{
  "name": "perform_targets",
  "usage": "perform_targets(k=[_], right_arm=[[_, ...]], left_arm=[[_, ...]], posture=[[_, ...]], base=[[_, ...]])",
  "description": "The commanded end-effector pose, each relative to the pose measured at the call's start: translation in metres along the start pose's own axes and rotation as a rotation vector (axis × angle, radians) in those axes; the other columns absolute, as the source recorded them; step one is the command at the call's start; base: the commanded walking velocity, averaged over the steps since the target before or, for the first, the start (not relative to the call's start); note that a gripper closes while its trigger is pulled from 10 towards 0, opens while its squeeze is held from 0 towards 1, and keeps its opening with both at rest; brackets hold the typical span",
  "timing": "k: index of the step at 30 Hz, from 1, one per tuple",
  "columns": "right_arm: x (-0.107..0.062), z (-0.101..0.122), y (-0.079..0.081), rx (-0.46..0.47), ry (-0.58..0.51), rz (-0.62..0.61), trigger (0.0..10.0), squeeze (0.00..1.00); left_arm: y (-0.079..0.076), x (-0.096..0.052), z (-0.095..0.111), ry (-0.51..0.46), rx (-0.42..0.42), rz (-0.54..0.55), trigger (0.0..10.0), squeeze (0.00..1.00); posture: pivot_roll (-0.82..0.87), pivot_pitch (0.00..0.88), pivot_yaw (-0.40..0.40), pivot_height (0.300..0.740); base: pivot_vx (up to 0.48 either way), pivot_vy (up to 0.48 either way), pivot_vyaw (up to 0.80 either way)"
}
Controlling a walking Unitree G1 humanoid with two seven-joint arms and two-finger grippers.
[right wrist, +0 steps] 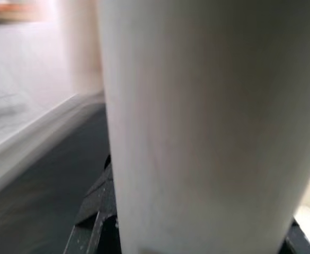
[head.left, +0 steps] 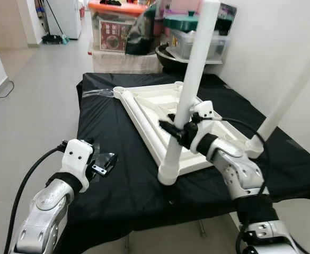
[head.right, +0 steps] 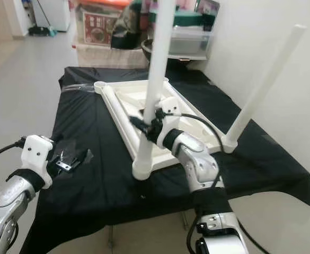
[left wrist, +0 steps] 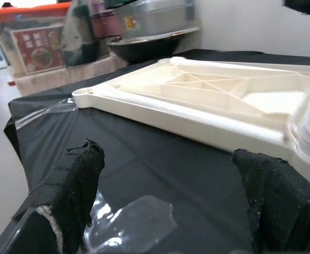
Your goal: Building children table
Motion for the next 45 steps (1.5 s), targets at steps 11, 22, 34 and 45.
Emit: perform_targets(k=[11,22,34,45], right_arm=[[-0.032,-0.015,-0.007,-0.048,-0.014,-0.453,4.0,0.00],[-0.019,0.009,0.011,0.065,-0.079,-0.161,10.0,0.00],[-0.027,0.018,0.002,-0.037,0.097,0.591,10.0,0.00],[0.019,0.004,-0.011,-0.159,0.195,0.375,0.0,0.00]], left_arm=[[0.002,0.007,0.004,-0.021,0.016,-0.026,10.0,0.00],[0.000,0.005,0.003,-0.019,0.008,-0.024,10.0,0.00],[-0.001,0.007,0.003,-0.025,0.007,-0.025,10.0,0.00],[-0.001,0.005,0.004,-0.024,0.009,-0.012,10.0,0.00]], posture=[[0.06,0.000,-0.090,0.740],[0.06,0.000,-0.100,0.740],[0.07,0.000,-0.115,0.740],[0.09,0.000,-0.140,0.740]], base=[[0.000,0.000,0.00],[0.000,0.000,0.00],[0.000,0.000,0.00],[0.000,0.000,0.00]])
Point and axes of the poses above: a point about 5 cm out from each wrist's last joint towards the gripper, its own x axis pointing out of the wrist towards the gripper, its own z axis along the axis of the wrist's last joint, y = z × x, the point moved 1 cm from there along x, pointing out of the wrist towards the gripper, and after that the axes turned 14 degrees about x, right-handed, at the moved point
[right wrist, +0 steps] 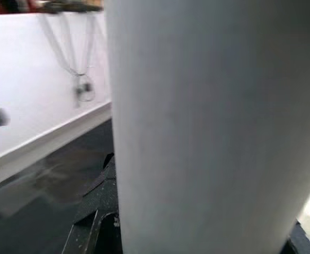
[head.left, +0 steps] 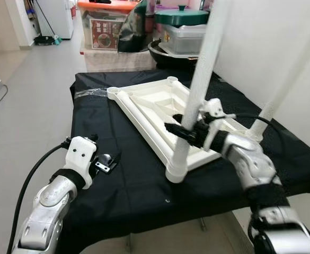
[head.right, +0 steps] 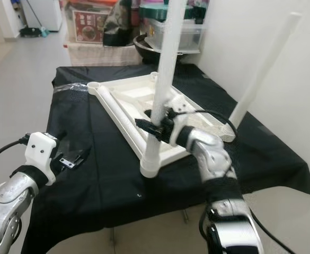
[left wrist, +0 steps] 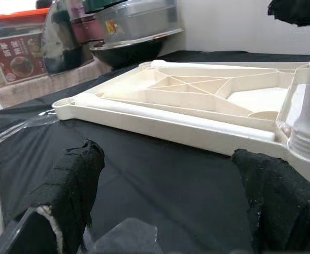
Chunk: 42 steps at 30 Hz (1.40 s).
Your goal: Building children table
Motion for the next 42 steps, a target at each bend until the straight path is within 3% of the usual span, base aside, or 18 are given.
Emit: perform_targets(k=[1,4,5,7,10,13,14,21,22,24,25,26,27,30,31,32,38,42], right_arm=[[-0.003,-0.013,-0.015,-0.070,0.099,-0.156,0.0,0.00],[-0.013,-0.021,-0.040,-0.022,0.058,-0.628,0.0,0.00],[-0.013,-0.021,-0.040,-0.022,0.058,-0.628,0.0,0.00],[-0.013,-0.040,-0.013,0.026,-0.012,-0.791,0.0,0.00],[-0.009,-0.046,0.003,0.052,-0.039,-0.810,0.0,0.00],[0.010,-0.049,0.043,0.064,-0.068,-0.720,0.0,0.00],[0.016,-0.050,0.049,0.063,-0.060,-0.682,10.0,0.00],[0.020,-0.045,0.051,0.075,-0.092,-0.611,10.0,0.00],[0.019,-0.037,0.048,0.081,-0.127,-0.589,10.0,1.00],[0.017,-0.027,0.045,0.090,-0.164,-0.559,10.0,1.00],[0.016,-0.016,0.042,0.089,-0.189,-0.487,10.0,0.67],[0.014,-0.004,0.044,0.116,-0.223,-0.399,10.0,0.00],[0.010,0.007,0.047,0.138,-0.228,-0.279,10.0,0.00],[0.007,0.012,0.050,0.150,-0.227,-0.199,10.0,0.00],[-0.012,0.022,0.061,0.080,-0.198,0.101,10.0,0.00],[-0.019,0.022,0.064,0.049,-0.175,0.195,10.0,0.00],[-0.029,0.006,0.062,-0.020,0.006,0.415,10.0,0.00],[-0.024,0.000,0.062,-0.031,0.022,0.415,10.0,0.00]], left_arm=[[-0.002,-0.001,-0.001,0.003,-0.004,-0.002,10.0,0.00],[-0.004,-0.004,-0.004,0.014,-0.008,-0.005,10.0,0.00],[-0.004,-0.004,-0.004,0.014,-0.008,-0.005,10.0,0.00],[-0.010,-0.001,-0.003,0.008,-0.017,-0.025,10.0,0.00],[-0.012,0.002,-0.001,0.002,-0.020,-0.031,10.0,0.00],[-0.009,0.005,0.002,-0.009,-0.019,-0.033,10.0,0.00],[-0.008,0.005,0.001,-0.008,-0.016,-0.032,10.0,0.00],[-0.007,0.005,0.000,-0.006,-0.013,-0.031,10.0,0.00],[-0.008,0.005,0.001,-0.007,-0.015,-0.031,10.0,0.00],[-0.009,0.006,0.001,-0.009,-0.016,-0.031,10.0,0.00],[-0.010,0.006,0.002,-0.010,-0.017,-0.032,10.0,0.00],[-0.010,0.006,0.002,-0.012,-0.018,-0.029,10.0,0.00],[-0.009,0.006,0.002,-0.011,-0.016,-0.024,10.0,0.00],[-0.008,0.005,0.002,-0.011,-0.015,-0.021,10.0,0.00],[-0.006,0.004,0.000,-0.007,-0.014,-0.012,10.0,0.00],[-0.005,0.003,0.000,-0.006,-0.014,-0.009,10.0,0.00],[-0.006,0.005,0.000,-0.009,-0.013,-0.010,10.0,0.00],[-0.007,0.006,0.000,-0.011,-0.012,-0.009,10.0,0.00]], posture=[[0.09,0.000,-0.140,0.740],[0.07,0.000,-0.128,0.740],[0.07,0.000,-0.128,0.740],[0.06,0.000,-0.111,0.740],[0.06,0.000,-0.108,0.740],[0.06,0.000,-0.102,0.740],[0.06,0.000,-0.102,0.740],[0.06,0.000,-0.103,0.740],[0.06,0.000,-0.103,0.740],[0.07,0.000,-0.109,0.740],[0.07,0.000,-0.111,0.740],[0.07,0.000,-0.111,0.740],[0.07,0.000,-0.119,0.740],[0.07,0.000,-0.119,0.740],[0.07,0.000,-0.122,0.740],[0.07,0.000,-0.122,0.740],[0.08,0.000,-0.129,0.740],[0.08,0.000,-0.134,0.740]], base=[[0.000,0.000,0.00],[0.000,0.000,0.00],[0.000,0.000,0.00],[0.000,0.000,0.00],[0.000,0.000,0.00],[0.000,0.000,0.00],[0.000,0.000,0.00],[0.000,0.000,0.00],[0.000,0.000,0.00],[0.000,0.000,0.00],[0.000,0.000,0.00],[0.000,0.000,0.00],[0.000,0.000,0.00],[0.000,0.000,0.00],[0.000,0.000,0.00],[0.000,0.000,0.00],[0.000,0.000,0.00],[0.000,0.000,0.00]])
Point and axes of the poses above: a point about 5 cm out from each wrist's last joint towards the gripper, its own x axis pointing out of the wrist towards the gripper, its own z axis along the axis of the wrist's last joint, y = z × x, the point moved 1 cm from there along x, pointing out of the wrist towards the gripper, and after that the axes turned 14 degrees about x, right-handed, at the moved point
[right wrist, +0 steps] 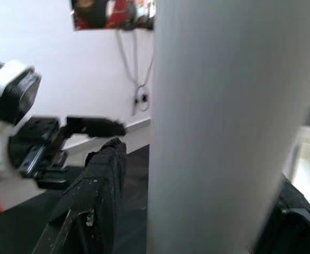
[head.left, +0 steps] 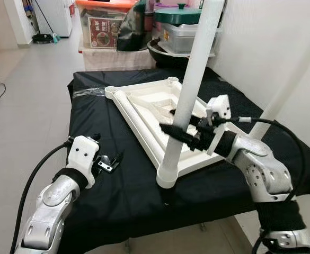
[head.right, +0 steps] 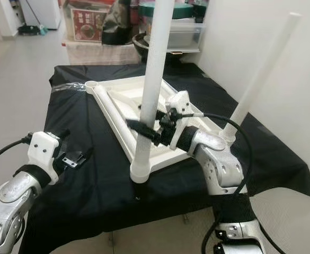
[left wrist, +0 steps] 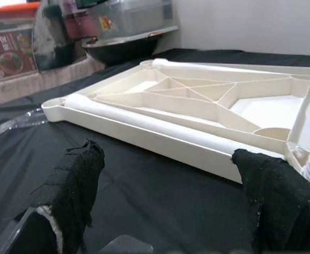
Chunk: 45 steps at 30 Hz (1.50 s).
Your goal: Building children table
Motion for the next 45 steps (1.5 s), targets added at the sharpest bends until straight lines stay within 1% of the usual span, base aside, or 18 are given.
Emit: perform_targets(k=[1,3,4,7,8,10,13,18,19,23,24,27,29,30,32,38,44,45], right_arm=[[0.007,-0.008,0.006,0.006,0.031,0.059,10.0,0.00],[0.012,-0.014,0.001,-0.009,0.049,0.025,9.1,0.00],[0.016,-0.021,-0.012,-0.049,0.085,-0.079,0.0,0.00],[0.016,-0.023,-0.033,-0.046,0.096,-0.278,0.0,0.00],[0.001,-0.025,-0.068,-0.021,0.087,-0.716,0.0,0.00],[-0.034,-0.029,-0.087,0.094,-0.013,-1.165,0.0,0.00],[-0.049,-0.032,-0.090,0.143,-0.040,-1.296,0.0,0.00],[-0.041,-0.061,-0.033,0.138,-0.023,-1.212,0.0,0.00],[-0.032,-0.061,-0.025,0.140,-0.025,-1.153,10.0,0.00],[-0.013,-0.054,-0.015,0.118,-0.093,-1.023,10.0,0.00],[-0.009,-0.050,-0.016,0.118,-0.114,-0.994,10.0,1.00],[-0.003,-0.042,-0.018,0.123,-0.129,-0.963,10.0,1.00],[0.000,-0.037,-0.019,0.109,-0.136,-0.940,10.0,0.84],[0.004,-0.031,-0.019,0.134,-0.151,-0.862,10.0,0.00],[0.004,-0.031,-0.019,0.134,-0.151,-0.862,10.0,0.00],[0.004,-0.018,0.020,0.162,-0.061,-0.157,10.0,0.00],[0.015,-0.031,0.017,0.120,0.042,-0.085,10.0,0.00],[0.021,-0.034,0.009,0.106,0.056,-0.109,7.6,0.00]], left_arm=[[-0.002,0.001,-0.001,-0.002,0.000,0.000,10.0,0.00],[-0.002,0.002,0.000,-0.006,0.001,0.001,10.0,0.00],[-0.002,0.002,0.001,-0.008,0.004,0.004,10.0,0.00],[0.000,0.000,0.000,-0.003,0.009,0.009,10.0,0.00],[0.002,-0.003,-0.002,0.004,0.012,0.013,10.0,0.00],[0.001,-0.004,-0.002,0.005,0.011,0.013,10.0,0.00],[0.000,-0.004,-0.002,0.005,0.011,0.012,10.0,0.00],[0.002,-0.002,0.000,0.001,0.012,0.011,10.0,0.00],[0.003,-0.002,0.000,0.001,0.013,0.010,10.0,0.00],[0.004,-0.002,-0.001,0.004,0.018,0.004,10.0,0.00],[0.004,-0.002,-0.001,0.003,0.019,0.002,10.0,0.00],[0.004,-0.001,-0.001,0.001,0.019,0.001,10.0,0.00],[0.004,-0.001,-0.001,0.001,0.018,0.002,10.0,0.00],[0.004,-0.001,-0.001,0.001,0.017,0.003,10.0,0.00],[0.004,-0.001,-0.001,0.001,0.017,0.003,10.0,0.00],[0.001,-0.001,-0.001,0.000,0.013,0.003,10.0,0.00],[0.002,0.000,-0.001,-0.002,0.014,0.008,10.0,0.00],[0.002,0.000,0.000,-0.003,0.015,0.010,10.0,0.00]], posture=[[0.08,0.000,-0.134,0.740],[0.09,0.000,-0.139,0.740],[0.10,0.000,-0.145,0.740],[0.10,0.000,-0.147,0.740],[0.10,0.000,-0.146,0.740],[0.10,0.000,-0.147,0.740],[0.10,0.000,-0.147,0.740],[0.10,0.000,-0.131,0.740],[0.10,0.000,-0.128,0.740],[0.09,0.000,-0.119,0.740],[0.09,0.000,-0.118,0.740],[0.09,0.000,-0.121,0.740],[0.09,0.000,-0.121,0.740],[0.09,0.000,-0.121,0.740],[0.09,0.000,-0.121,0.740],[0.09,0.000,-0.131,0.740],[0.10,0.000,-0.142,0.740],[0.11,0.000,-0.144,0.740]], base=[[0.000,0.000,0.00],[0.000,0.000,0.00],[0.000,0.000,0.00],[0.000,0.000,0.00],[0.000,0.000,0.00],[0.000,0.000,0.00],[0.000,0.000,0.00],[0.000,0.000,0.00],[0.000,0.000,0.00],[0.000,0.000,0.00],[0.000,0.000,0.00],[0.000,0.000,0.00],[0.000,0.000,0.00],[0.000,0.000,0.00],[0.000,0.000,0.00],[0.000,0.000,0.00],[0.000,0.000,0.00],[0.000,0.000,0.00]])
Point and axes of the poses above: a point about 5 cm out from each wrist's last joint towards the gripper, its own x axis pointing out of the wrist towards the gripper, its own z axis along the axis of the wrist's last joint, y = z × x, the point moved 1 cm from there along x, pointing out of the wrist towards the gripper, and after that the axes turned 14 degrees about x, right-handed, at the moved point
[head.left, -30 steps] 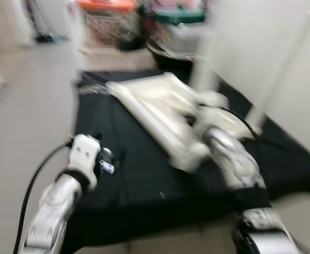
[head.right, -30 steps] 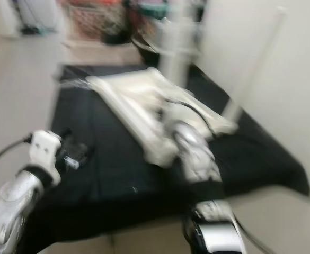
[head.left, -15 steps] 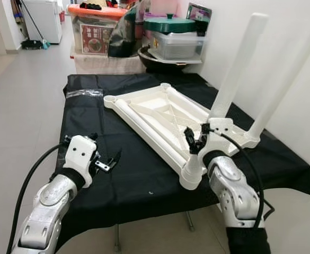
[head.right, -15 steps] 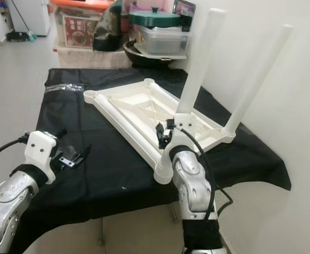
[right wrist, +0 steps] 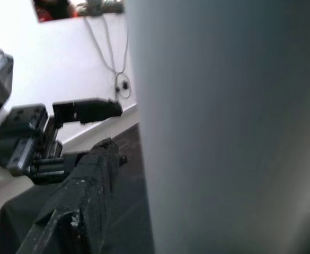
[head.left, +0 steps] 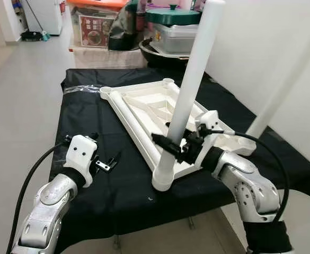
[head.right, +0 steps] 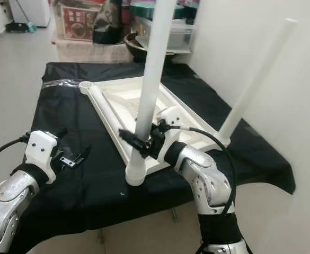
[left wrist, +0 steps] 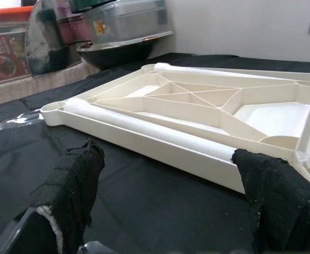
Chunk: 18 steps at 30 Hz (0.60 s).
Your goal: Building children table
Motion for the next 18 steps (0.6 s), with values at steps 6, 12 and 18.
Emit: perform_targets(k=[6,12,18], right_arm=[[0.018,-0.003,-0.021,-0.022,0.003,-0.123,0.0,0.00],[0.008,-0.005,-0.050,-0.004,-0.026,-0.462,0.0,0.00],[-0.031,-0.026,-0.070,0.083,-0.095,-1.144,0.0,0.00]], left_arm=[[0.000,-0.002,-0.001,0.004,0.006,0.009,10.0,0.00],[-0.001,-0.003,-0.001,0.007,0.005,0.009,10.0,0.00],[-0.003,-0.001,-0.002,0.007,-0.004,0.001,10.0,0.00]], posture=[[0.12,0.000,-0.157,0.740],[0.11,0.000,-0.153,0.740],[0.09,0.000,-0.128,0.740]], base=[[0.000,0.000,0.00],[0.000,0.000,0.00],[0.000,0.000,0.00]])
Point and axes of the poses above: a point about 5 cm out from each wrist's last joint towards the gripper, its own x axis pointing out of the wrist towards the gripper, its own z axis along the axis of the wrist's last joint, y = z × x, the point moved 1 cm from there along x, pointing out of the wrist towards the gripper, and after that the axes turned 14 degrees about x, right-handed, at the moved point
